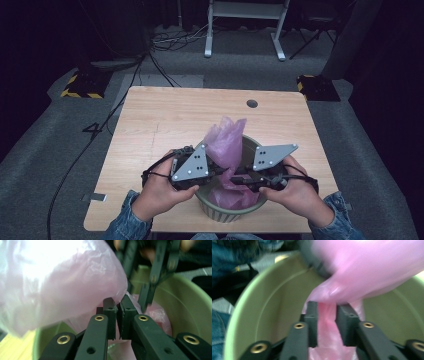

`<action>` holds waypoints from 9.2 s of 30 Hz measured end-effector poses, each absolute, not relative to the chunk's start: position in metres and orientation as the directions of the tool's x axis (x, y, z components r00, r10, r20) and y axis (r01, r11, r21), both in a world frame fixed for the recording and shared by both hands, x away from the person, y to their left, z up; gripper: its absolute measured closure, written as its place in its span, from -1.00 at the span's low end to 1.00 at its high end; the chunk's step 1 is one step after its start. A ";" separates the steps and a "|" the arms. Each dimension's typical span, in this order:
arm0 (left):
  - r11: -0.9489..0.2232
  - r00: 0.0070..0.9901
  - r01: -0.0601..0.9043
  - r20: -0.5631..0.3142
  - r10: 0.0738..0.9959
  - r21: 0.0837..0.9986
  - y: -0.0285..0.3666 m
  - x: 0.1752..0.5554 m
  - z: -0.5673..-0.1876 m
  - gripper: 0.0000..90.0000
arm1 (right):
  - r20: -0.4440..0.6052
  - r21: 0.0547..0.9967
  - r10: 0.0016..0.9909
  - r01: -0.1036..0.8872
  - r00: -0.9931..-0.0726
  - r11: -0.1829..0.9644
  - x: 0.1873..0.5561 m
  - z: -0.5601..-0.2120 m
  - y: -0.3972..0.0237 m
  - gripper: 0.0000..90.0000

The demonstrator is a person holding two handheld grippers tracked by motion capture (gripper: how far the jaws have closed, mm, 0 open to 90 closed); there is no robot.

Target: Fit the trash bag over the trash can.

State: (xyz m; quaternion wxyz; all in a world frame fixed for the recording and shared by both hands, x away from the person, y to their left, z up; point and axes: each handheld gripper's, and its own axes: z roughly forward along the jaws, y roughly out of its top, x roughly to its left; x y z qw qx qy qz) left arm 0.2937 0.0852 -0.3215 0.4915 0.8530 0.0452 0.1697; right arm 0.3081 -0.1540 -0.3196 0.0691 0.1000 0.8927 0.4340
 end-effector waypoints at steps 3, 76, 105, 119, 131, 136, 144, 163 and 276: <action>-0.553 0.939 -0.098 0.261 0.223 0.827 0.080 0.292 -0.325 0.92 | -0.042 0.805 0.278 0.132 -0.960 0.578 0.313 -0.310 -0.165 0.29; -0.500 0.923 -0.064 0.242 0.299 0.863 0.088 0.294 -0.328 1.00 | -0.048 0.787 0.321 0.162 -0.946 0.595 0.316 -0.286 -0.183 1.00; -0.527 0.934 -0.010 0.197 0.299 0.850 0.114 0.285 -0.339 1.00 | -0.011 0.884 0.595 0.270 -0.804 0.381 0.342 -0.281 -0.250 1.00; -0.394 0.867 0.011 0.187 0.463 0.919 0.120 0.293 -0.322 -0.24 | -0.054 0.874 0.534 0.219 -0.844 0.434 0.331 -0.274 -0.233 1.00; -0.401 0.874 -0.033 0.221 0.433 0.915 0.110 0.291 -0.302 -0.32 | -0.067 0.844 0.499 0.218 -0.864 0.490 0.332 -0.285 -0.213 1.00; -0.396 0.882 -0.047 0.224 0.414 0.917 0.103 0.291 -0.297 -0.34 | -0.069 0.837 0.484 0.213 -0.873 0.504 0.332 -0.288 -0.207 1.00; -0.419 0.889 -0.068 0.245 0.387 0.906 0.086 0.295 -0.289 -0.36 | -0.066 0.826 0.437 0.197 -0.897 0.528 0.327 -0.295 -0.195 1.00; -0.530 0.920 -0.012 0.217 0.326 0.848 0.073 0.310 -0.304 1.00 | -0.070 0.866 0.400 0.144 -0.914 0.479 0.321 -0.294 -0.182 0.52; -0.498 0.893 -0.007 0.229 0.387 0.867 0.090 0.300 -0.317 1.00 | 0.000 0.900 0.397 0.173 -0.918 0.401 0.324 -0.299 -0.186 1.00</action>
